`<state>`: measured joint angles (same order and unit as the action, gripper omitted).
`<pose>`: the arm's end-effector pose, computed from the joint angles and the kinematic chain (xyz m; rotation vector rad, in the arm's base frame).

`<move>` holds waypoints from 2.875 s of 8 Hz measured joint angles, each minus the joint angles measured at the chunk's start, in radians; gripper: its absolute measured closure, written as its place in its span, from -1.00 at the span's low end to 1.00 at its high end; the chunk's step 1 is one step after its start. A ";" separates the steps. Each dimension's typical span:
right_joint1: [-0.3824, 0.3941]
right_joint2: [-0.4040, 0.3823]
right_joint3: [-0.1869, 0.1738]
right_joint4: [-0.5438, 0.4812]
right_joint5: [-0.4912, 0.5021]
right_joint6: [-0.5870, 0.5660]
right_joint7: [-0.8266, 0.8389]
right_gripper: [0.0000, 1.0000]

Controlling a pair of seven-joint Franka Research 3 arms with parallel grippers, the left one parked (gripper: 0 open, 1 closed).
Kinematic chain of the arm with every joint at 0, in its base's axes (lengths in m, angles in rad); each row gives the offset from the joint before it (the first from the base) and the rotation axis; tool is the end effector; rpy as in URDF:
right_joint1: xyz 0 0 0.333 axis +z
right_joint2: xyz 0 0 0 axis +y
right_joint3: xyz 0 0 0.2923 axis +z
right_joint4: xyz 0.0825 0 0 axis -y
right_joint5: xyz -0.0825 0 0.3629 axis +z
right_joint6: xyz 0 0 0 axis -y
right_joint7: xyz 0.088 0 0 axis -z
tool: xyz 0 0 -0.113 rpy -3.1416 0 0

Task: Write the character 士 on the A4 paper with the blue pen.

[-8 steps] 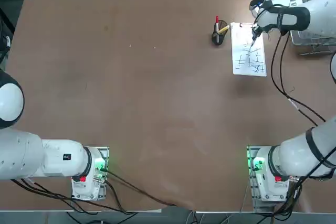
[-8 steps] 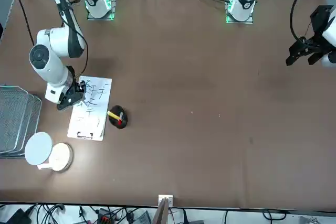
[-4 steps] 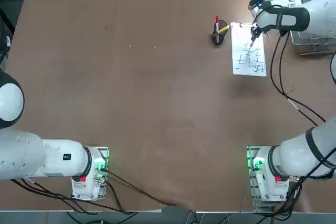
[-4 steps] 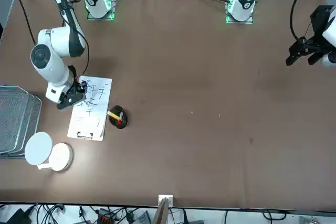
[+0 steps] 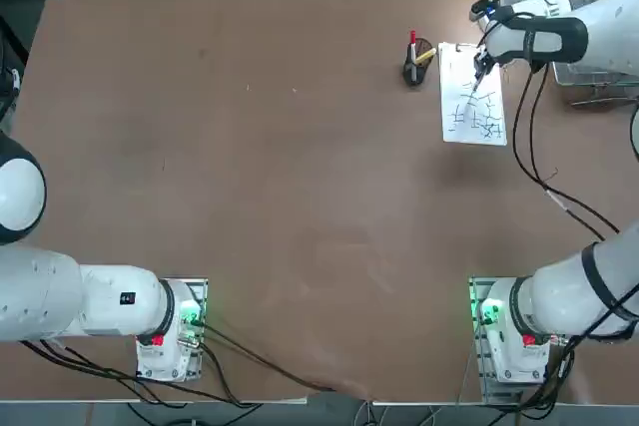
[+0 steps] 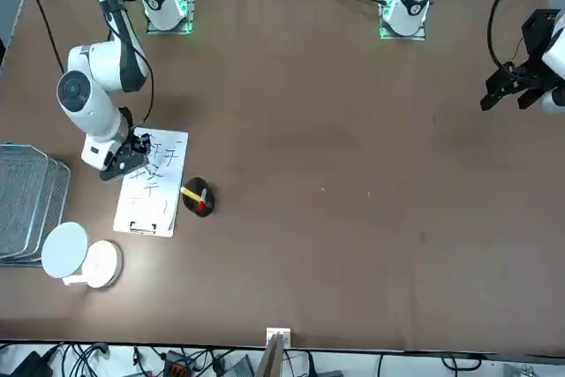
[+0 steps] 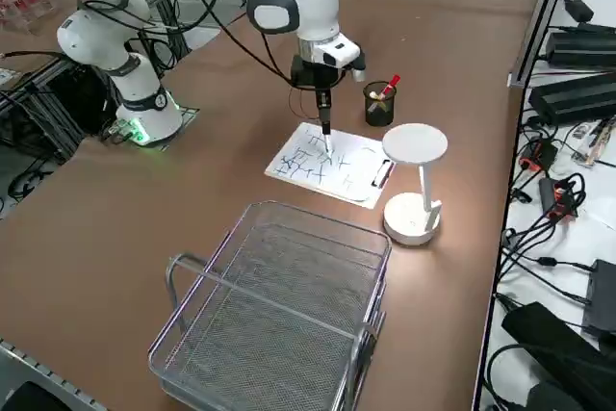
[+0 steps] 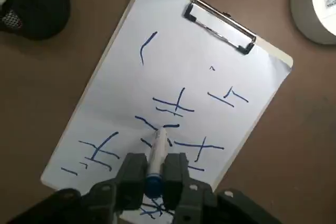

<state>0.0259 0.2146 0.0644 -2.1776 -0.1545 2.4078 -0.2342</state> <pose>0.5383 0.0471 0.2802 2.9774 0.6610 0.0155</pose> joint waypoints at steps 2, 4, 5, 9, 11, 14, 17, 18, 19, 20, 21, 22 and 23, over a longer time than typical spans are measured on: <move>0.000 -0.011 0.001 -0.015 0.000 0.000 0.001 0.59; 0.000 -0.022 0.004 -0.029 0.000 -0.004 0.001 0.59; 0.000 -0.025 0.010 -0.033 0.000 -0.008 0.008 0.59; 0.000 -0.029 0.029 -0.035 0.000 -0.026 0.034 0.59; 0.000 -0.030 0.031 -0.035 0.000 -0.032 0.034 0.59; 0.000 -0.040 0.033 -0.033 -0.002 -0.043 -0.012 0.59; -0.016 -0.073 0.033 -0.001 -0.007 -0.053 -0.098 0.59; -0.020 -0.081 0.033 0.022 -0.007 -0.077 -0.103 0.59; -0.022 -0.089 0.033 0.048 -0.007 -0.106 -0.104 0.59; -0.022 -0.102 0.033 0.077 -0.006 -0.144 -0.097 0.59; -0.023 -0.118 0.033 0.105 -0.006 -0.185 -0.079 0.59; -0.024 -0.134 0.033 0.136 0.004 -0.232 -0.052 0.59; -0.023 -0.146 0.035 0.171 0.029 -0.274 -0.015 0.59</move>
<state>0.0029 0.0687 0.0992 -2.0070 -0.1252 2.1342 -0.2492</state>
